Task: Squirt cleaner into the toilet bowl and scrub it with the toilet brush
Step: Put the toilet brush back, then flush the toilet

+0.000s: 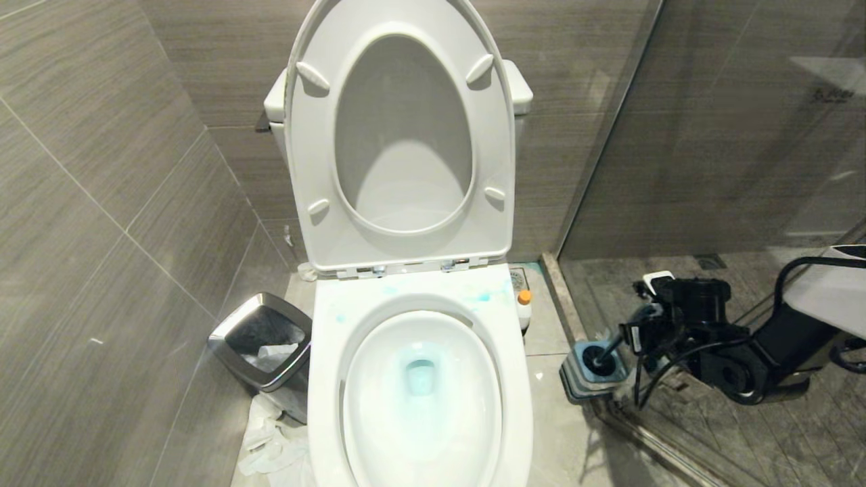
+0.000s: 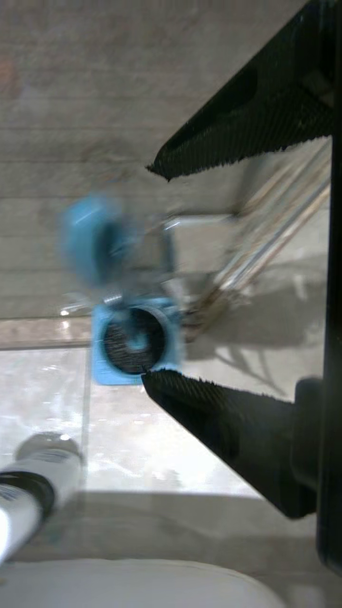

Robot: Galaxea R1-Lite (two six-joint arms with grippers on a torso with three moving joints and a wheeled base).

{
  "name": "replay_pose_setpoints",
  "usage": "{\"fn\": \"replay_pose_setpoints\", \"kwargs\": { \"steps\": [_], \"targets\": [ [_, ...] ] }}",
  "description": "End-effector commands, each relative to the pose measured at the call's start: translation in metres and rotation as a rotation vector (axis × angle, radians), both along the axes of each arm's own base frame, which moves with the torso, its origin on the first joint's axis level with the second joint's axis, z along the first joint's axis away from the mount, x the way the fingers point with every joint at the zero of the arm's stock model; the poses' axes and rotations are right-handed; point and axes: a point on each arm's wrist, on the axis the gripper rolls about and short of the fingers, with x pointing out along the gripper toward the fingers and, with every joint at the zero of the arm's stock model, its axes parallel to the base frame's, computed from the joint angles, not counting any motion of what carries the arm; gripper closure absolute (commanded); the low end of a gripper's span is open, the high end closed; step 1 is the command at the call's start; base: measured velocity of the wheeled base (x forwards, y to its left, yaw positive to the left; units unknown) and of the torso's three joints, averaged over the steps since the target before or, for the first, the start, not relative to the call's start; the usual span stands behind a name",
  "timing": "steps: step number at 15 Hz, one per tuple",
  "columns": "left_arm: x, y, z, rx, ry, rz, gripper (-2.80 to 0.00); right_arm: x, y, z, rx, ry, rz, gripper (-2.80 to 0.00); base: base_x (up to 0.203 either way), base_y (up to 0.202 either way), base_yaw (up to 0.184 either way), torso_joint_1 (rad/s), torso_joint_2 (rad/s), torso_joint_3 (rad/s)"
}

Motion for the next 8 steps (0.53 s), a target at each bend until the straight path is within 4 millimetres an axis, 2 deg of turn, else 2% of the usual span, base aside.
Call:
{"fn": "replay_pose_setpoints", "kwargs": {
  "steps": [1, 5, 8],
  "targets": [
    [0.0, 0.0, 0.0, 0.0, 0.001, -0.001, 0.0, -0.031, -0.002, 0.033, 0.0, -0.048, 0.002, -2.8, 0.0, 0.0, 0.0, 0.0, 0.0, 0.0],
    [0.0, 0.0, 0.0, 0.0, 0.001, -0.001, 0.0, -0.088, -0.004, 0.081, 0.015, -0.152, 0.028, -2.8, 0.0, 0.0, 0.0, 0.0, 0.0, 0.0],
    [0.0, 0.0, 0.0, 0.0, 0.001, -0.001, 0.0, -0.126, -0.001, 0.119, 0.036, -0.281, 0.14, -2.8, 0.0, 0.0, 0.0, 0.0, 0.0, 0.0]
  ]
}}
